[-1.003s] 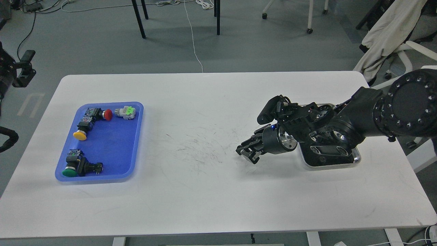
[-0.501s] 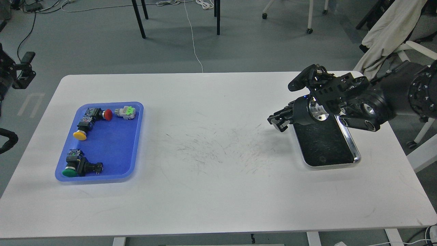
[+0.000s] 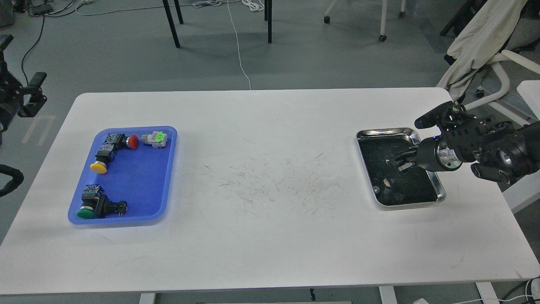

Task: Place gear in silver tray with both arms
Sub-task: 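Lift the black gear and carry it over the silver tray, then lower the gear into the silver tray and open the right gripper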

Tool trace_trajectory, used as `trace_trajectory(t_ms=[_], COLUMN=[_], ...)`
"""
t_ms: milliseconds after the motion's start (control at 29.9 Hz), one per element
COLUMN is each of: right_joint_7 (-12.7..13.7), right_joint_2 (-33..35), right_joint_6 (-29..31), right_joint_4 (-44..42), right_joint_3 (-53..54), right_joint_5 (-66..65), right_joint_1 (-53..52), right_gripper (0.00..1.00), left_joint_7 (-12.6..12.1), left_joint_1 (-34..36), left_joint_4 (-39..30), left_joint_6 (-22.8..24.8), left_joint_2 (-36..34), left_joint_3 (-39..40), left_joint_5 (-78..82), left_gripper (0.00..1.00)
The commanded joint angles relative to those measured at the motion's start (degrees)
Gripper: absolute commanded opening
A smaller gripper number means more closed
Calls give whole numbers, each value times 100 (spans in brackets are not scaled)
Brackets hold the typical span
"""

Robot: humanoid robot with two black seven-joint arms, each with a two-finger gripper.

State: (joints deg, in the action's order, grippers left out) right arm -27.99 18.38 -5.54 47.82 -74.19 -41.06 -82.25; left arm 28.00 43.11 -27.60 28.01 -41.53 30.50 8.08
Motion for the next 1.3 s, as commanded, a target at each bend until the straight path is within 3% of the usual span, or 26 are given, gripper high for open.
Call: trace_trajectory(t_ms=[0,435,568,735,903,1170,1270], right_joint_7=[-1,-1,-1,-1,-1,-1,-1], right_joint_2=[16,-19,-28,-19,7,323,446], right_joint_6=[0,0,0,0,0,9,0], right_joint_4=[-44,-369,-396,-413,-413,-413,-422], right_joint_3=[19,168,195,440,520,1353,1810], right_joint_5=[36,54,54,63,80,405,730], right_joint_1=[86,438,447,456,430,263,236], right_gripper=[2,7,20,48,57,86,89], left_joint_7=[0,0,0,0,0,0,0], left_joint_1=[-4,-57,-57,-66,-66,-75,-75], left_joint_4=[1,-8,-17,-17,-17,-17,-17], left_joint_6=[-1,-1,-1,-1,-1,-1,-1], left_joint_2=[-13,-39,-39,-39,-39,-39,-39], left_joint_3=[-1,-9,-9,-9,-9,-9,-18], left_joint_5=[0,0,0,0,9,9,9], left_gripper=[99,99,99,99,99,99,99])
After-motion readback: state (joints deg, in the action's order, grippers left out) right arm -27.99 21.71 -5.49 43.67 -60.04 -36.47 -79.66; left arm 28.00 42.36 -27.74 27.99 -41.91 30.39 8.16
